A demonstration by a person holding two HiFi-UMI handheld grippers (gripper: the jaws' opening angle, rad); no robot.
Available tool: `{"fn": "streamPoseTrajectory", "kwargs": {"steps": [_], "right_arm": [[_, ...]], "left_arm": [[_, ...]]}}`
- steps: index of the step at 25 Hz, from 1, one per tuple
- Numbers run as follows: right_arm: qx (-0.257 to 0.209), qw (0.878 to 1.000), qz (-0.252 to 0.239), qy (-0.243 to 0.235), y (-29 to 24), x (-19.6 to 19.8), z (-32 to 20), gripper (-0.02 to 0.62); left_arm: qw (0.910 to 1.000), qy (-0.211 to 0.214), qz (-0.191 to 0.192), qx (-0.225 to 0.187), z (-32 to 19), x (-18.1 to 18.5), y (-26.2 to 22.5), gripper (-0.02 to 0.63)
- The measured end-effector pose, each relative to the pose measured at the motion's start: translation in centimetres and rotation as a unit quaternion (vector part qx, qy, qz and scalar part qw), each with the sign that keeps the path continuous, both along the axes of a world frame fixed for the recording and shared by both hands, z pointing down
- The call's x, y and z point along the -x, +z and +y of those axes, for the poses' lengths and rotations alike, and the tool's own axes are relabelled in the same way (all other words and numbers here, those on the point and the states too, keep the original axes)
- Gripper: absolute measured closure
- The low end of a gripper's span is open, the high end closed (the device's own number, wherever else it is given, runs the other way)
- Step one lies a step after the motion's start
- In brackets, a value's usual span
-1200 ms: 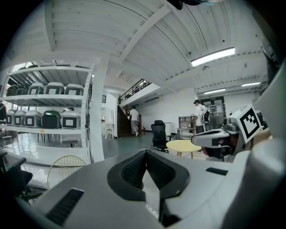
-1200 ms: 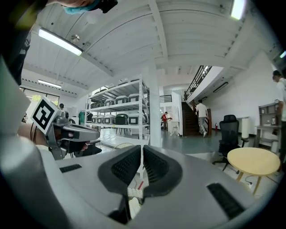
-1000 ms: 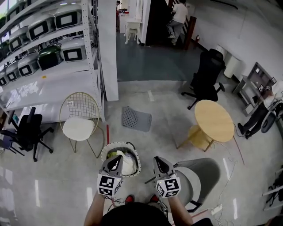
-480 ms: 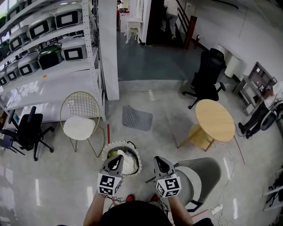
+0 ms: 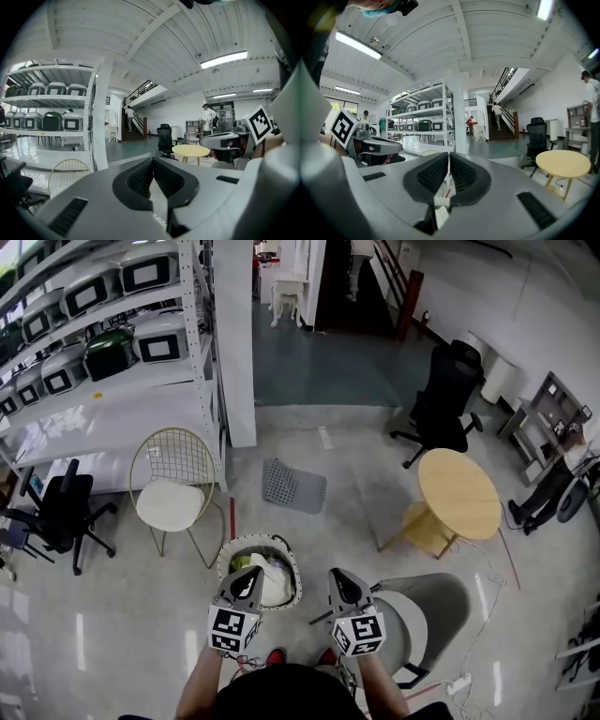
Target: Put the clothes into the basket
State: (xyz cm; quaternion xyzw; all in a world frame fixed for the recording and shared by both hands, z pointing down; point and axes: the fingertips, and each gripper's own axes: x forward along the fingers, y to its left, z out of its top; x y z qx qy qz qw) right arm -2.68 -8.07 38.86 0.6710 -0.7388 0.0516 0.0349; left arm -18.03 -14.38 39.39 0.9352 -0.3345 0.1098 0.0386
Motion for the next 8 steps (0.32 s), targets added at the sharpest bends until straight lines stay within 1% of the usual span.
{"fn": "streamPoseTrajectory", "kwargs": {"steps": [8], "right_arm": [[0.001,1.0,-0.004,-0.002,0.02,-0.01,0.28,0.557]], "left_arm": [[1.0,-0.003,0.002,0.006,0.24,0.05,0.0,0.599]]}}
